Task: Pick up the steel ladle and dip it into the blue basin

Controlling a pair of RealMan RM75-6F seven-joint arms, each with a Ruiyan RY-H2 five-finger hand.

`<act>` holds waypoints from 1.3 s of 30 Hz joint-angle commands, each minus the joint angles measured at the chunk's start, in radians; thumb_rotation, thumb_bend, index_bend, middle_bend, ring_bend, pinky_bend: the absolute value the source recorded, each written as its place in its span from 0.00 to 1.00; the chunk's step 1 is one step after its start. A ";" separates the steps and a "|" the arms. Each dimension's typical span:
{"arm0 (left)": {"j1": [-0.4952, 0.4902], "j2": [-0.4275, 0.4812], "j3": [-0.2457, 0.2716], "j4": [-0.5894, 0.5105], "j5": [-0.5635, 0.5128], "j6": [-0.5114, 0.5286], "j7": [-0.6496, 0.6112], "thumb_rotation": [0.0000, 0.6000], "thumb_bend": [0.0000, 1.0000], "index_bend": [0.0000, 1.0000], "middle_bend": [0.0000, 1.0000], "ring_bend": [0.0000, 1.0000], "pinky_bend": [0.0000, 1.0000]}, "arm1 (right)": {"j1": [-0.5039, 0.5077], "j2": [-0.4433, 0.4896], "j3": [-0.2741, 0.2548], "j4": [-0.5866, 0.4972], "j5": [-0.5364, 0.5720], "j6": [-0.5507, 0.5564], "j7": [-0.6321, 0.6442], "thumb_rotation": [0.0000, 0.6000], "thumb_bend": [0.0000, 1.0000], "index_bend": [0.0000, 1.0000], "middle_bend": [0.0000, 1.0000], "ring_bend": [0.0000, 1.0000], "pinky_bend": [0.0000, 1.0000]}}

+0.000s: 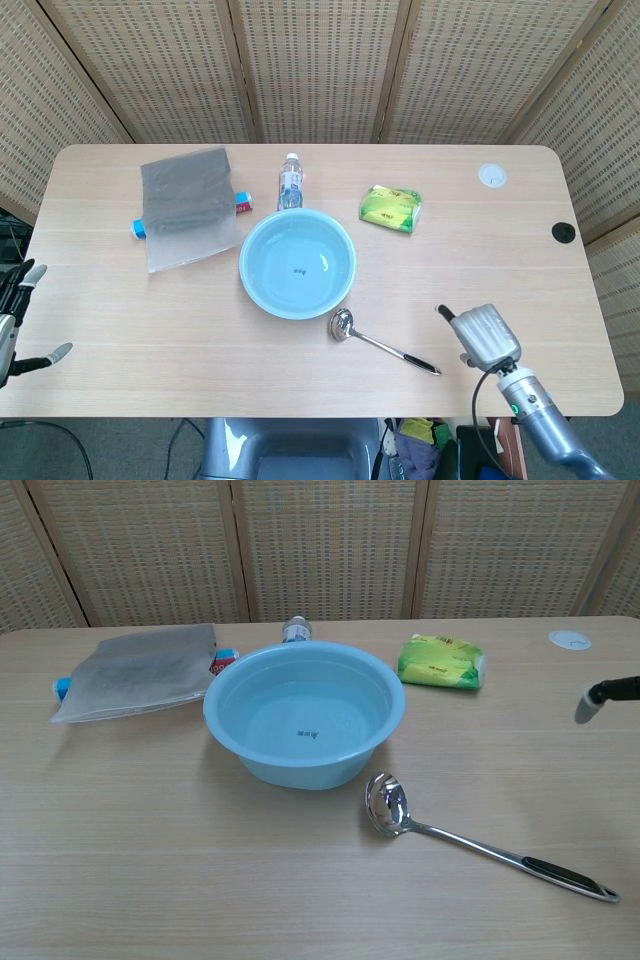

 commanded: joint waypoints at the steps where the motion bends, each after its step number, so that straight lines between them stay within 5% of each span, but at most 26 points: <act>1: -0.003 -0.004 -0.002 0.001 -0.008 -0.005 0.006 1.00 0.00 0.00 0.00 0.00 0.00 | 0.024 -0.107 -0.008 0.068 0.061 -0.001 -0.112 1.00 0.00 0.24 0.95 0.89 1.00; 15: -0.016 -0.017 -0.007 0.006 -0.038 -0.033 0.034 1.00 0.00 0.00 0.00 0.00 0.00 | 0.027 -0.336 -0.061 0.211 0.190 0.045 -0.285 1.00 0.00 0.24 0.95 0.89 1.00; 39: -0.020 -0.022 -0.008 0.007 -0.047 -0.040 0.044 1.00 0.00 0.00 0.00 0.00 0.00 | 0.020 -0.431 -0.094 0.242 0.195 0.095 -0.245 1.00 0.00 0.24 0.95 0.89 1.00</act>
